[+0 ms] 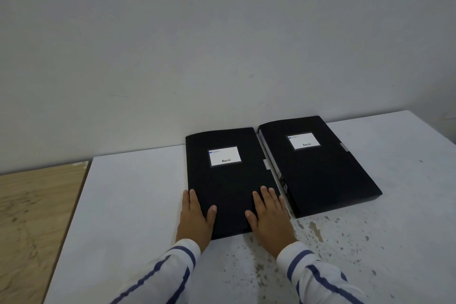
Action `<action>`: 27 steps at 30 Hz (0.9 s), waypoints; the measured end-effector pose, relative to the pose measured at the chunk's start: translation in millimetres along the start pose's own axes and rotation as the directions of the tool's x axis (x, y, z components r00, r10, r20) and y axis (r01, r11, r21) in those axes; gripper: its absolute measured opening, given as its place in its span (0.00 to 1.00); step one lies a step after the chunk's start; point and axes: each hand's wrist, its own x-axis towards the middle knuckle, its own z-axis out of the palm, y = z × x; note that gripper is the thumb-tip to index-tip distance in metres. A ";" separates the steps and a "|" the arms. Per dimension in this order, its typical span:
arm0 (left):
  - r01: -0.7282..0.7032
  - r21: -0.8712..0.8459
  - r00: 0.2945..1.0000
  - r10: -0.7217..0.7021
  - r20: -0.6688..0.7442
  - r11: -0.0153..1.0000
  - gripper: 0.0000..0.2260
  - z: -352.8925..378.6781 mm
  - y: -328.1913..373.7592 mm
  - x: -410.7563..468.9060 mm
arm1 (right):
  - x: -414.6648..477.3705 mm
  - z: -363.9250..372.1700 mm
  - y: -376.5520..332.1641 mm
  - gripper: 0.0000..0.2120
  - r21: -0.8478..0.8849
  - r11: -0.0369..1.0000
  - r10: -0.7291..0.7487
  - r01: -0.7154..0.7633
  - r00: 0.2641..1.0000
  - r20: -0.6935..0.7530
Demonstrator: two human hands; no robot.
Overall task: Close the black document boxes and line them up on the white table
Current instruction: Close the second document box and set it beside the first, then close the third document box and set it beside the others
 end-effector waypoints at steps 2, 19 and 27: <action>0.004 0.004 1.000 -0.004 -0.002 1.000 0.34 0.6 1.4 1.6 | 2.9 -0.6 1.1 0.29 0.004 1.000 -0.002 0.002 1.000 0.005; -0.005 -0.019 0.999 0.006 0.048 1.000 0.33 -29.4 -15.6 -3.2 | -1.1 -20.1 -58.3 0.25 0.124 0.992 -0.042 0.033 0.997 0.068; -0.019 0.100 1.000 0.018 0.008 0.995 0.26 -98.8 -67.9 -43.3 | -27.8 -19.4 -161.7 0.24 0.133 0.973 -0.206 0.190 0.971 0.119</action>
